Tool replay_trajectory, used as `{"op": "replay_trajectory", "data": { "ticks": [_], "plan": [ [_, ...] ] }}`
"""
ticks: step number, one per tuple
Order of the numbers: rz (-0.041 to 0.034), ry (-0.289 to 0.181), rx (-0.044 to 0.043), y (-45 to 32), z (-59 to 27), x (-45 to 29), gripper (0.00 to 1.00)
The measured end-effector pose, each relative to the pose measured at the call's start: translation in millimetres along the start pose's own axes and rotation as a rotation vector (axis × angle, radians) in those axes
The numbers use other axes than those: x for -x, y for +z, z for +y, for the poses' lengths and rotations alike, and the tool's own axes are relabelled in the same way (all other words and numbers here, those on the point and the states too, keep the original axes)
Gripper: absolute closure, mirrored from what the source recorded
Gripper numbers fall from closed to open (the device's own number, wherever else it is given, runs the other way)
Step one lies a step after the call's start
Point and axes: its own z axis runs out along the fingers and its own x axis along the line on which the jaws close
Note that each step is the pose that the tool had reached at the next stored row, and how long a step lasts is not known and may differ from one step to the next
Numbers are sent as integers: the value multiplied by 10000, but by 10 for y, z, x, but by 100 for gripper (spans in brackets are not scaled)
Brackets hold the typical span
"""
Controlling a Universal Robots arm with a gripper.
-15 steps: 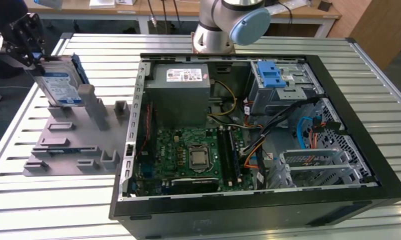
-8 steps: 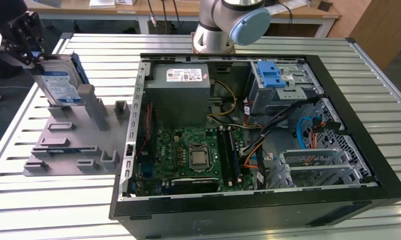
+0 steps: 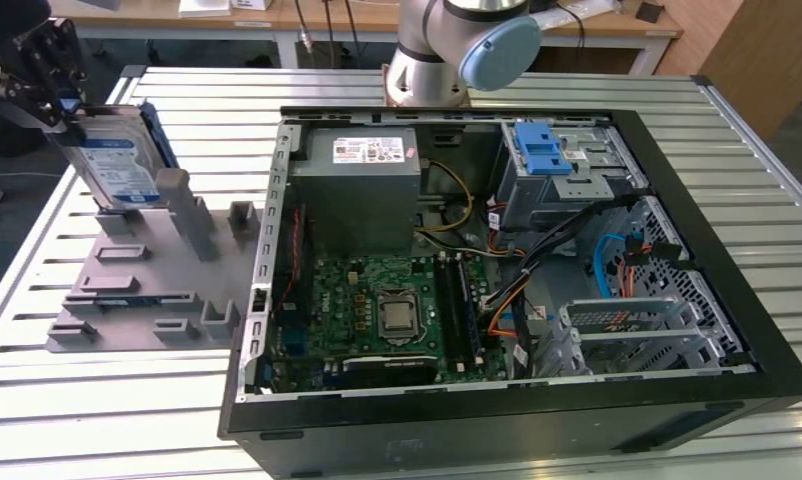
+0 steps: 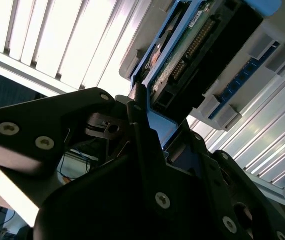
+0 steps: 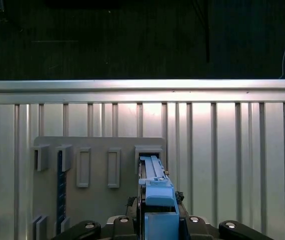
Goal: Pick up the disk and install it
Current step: 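Pick up the disk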
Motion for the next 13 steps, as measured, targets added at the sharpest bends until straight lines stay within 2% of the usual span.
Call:
{"op": "replay_trajectory", "data": {
  "ticks": [13],
  "plan": [
    [0,0,0,-71,1,1,64]
  ]
}}
